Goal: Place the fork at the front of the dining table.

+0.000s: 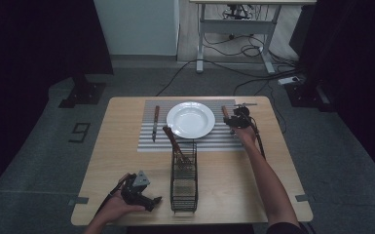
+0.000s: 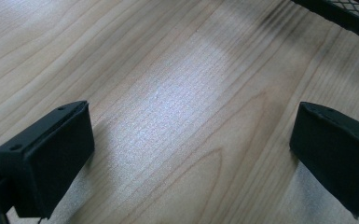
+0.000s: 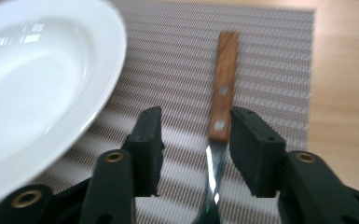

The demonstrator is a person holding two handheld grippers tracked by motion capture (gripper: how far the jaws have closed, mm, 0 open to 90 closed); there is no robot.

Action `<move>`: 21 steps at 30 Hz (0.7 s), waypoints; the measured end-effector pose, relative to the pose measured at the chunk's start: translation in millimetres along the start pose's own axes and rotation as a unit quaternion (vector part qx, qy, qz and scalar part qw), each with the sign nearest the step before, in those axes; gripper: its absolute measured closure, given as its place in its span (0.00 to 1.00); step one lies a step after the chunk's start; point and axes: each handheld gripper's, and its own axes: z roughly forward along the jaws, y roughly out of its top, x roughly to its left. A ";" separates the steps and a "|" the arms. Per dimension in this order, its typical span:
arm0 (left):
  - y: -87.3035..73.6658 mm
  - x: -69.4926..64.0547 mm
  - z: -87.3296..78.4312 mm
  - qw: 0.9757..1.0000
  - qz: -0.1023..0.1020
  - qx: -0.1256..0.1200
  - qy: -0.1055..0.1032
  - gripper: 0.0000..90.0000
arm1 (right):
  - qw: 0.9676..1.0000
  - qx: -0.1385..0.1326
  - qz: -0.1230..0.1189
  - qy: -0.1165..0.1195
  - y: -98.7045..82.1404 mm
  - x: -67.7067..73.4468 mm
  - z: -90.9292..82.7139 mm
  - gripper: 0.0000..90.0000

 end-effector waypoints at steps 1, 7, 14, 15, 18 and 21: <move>0.0 0.0 0.0 1.000 0.000 0.000 0.000 0.00 | 1.000 0.006 0.000 0.004 -1.0 0.0 -0.4 0.58; 0.0 -0.1 0.0 1.000 0.000 0.000 0.000 0.00 | 1.000 0.026 -0.008 -0.001 -13.0 0.3 -5.9 0.55; 0.0 0.0 0.0 1.000 0.000 0.000 0.000 0.00 | 0.999 0.037 0.000 0.004 -26.1 -4.1 -6.8 0.56; 0.0 0.1 0.0 1.000 0.000 0.000 0.000 0.00 | 0.999 0.037 0.001 0.008 -26.4 -3.6 -7.2 0.56; 0.0 0.0 0.0 1.000 0.000 0.000 0.000 0.00 | 0.999 0.042 -0.002 0.013 -26.8 -0.4 -8.0 0.56; 0.0 -0.1 0.0 1.000 0.000 0.000 0.000 0.00 | 0.999 0.045 -0.001 0.016 -27.3 1.3 -8.6 0.57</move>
